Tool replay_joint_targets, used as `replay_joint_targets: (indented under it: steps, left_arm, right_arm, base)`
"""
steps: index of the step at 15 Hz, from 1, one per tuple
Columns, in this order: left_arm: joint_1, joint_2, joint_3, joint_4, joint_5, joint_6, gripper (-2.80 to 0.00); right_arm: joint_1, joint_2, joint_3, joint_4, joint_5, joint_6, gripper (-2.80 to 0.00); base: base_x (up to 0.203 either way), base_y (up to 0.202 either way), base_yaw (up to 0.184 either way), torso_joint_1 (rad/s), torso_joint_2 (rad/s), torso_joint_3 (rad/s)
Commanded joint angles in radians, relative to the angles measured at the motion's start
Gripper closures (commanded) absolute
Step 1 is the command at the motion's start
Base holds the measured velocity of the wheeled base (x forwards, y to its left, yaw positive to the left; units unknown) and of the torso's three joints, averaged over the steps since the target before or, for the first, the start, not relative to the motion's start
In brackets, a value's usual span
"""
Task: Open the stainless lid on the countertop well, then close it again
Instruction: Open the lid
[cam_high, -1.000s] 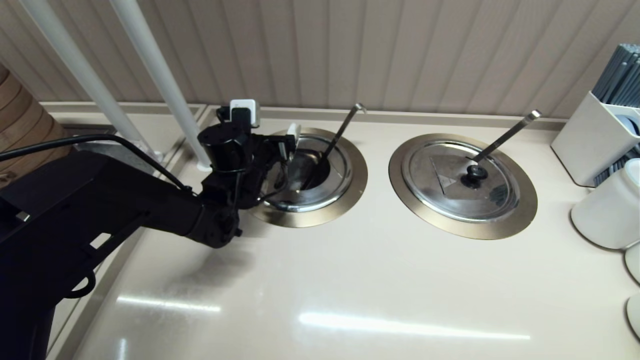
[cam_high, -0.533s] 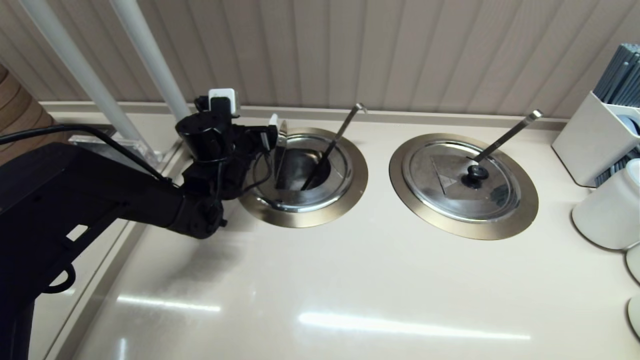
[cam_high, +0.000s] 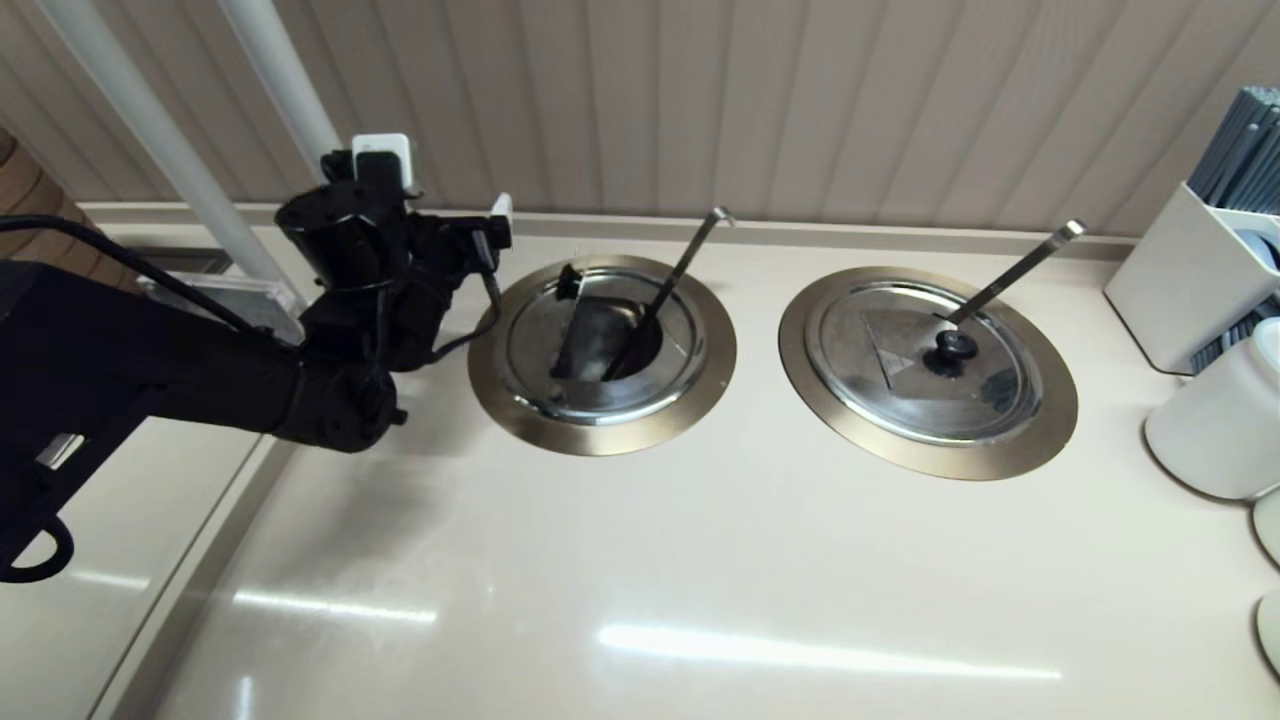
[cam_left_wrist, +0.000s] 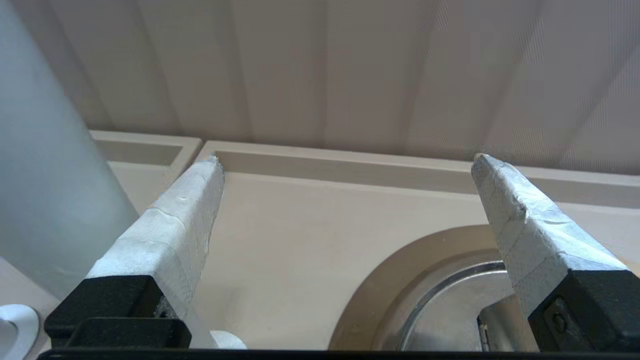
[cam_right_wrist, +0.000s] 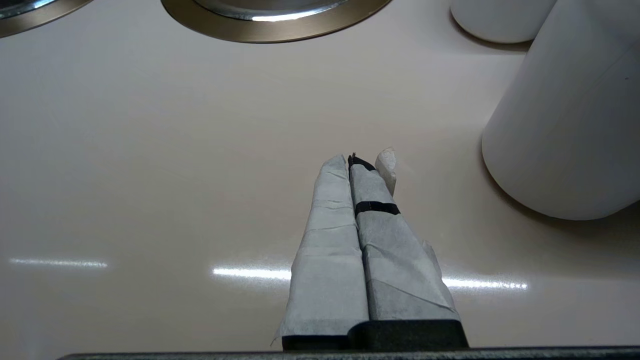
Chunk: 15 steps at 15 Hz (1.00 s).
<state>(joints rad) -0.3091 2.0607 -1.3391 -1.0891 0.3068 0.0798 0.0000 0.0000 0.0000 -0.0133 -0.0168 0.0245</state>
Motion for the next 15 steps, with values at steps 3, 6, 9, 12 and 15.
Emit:
replay_joint_targets:
  steps: [3, 6, 9, 12, 15]
  left_arm:
    - [0.001, -0.032, 0.005, -0.008, 0.002, -0.002, -2.8]
    - [-0.066, -0.067, 0.034, 0.002, 0.002, -0.049, -2.8]
    - [-0.149, 0.029, 0.051, 0.005, 0.002, -0.073, -2.8]
    - [-0.196, 0.127, 0.047, -0.011, 0.002, -0.075, -2.8]
    - [-0.234, 0.19, 0.045, -0.055, 0.003, -0.072, -2.8]
  right_arm:
    - [0.0, 0.0, 0.005, -0.001, 0.0, 0.0, 0.0]
    - [0.0, 0.0, 0.005, -0.001, 0.0, 0.0, 0.0]
    - [0.0, 0.0, 0.005, -0.001, 0.0, 0.0, 0.0]
    - [0.0, 0.0, 0.005, -0.001, 0.0, 0.0, 0.0]
    - [-0.001, 0.0, 0.005, -0.001, 0.0, 0.0, 0.0]
  base:
    - [0.0, 0.0, 0.0, 0.0, 0.0, 0.0]
    - [0.0, 0.0, 0.0, 0.0, 0.0, 0.0]
    - [0.0, 0.0, 0.0, 0.0, 0.0, 0.0]
    - [0.0, 0.0, 0.0, 0.0, 0.0, 0.0]
    - [0.0, 0.0, 0.0, 0.0, 0.0, 0.0]
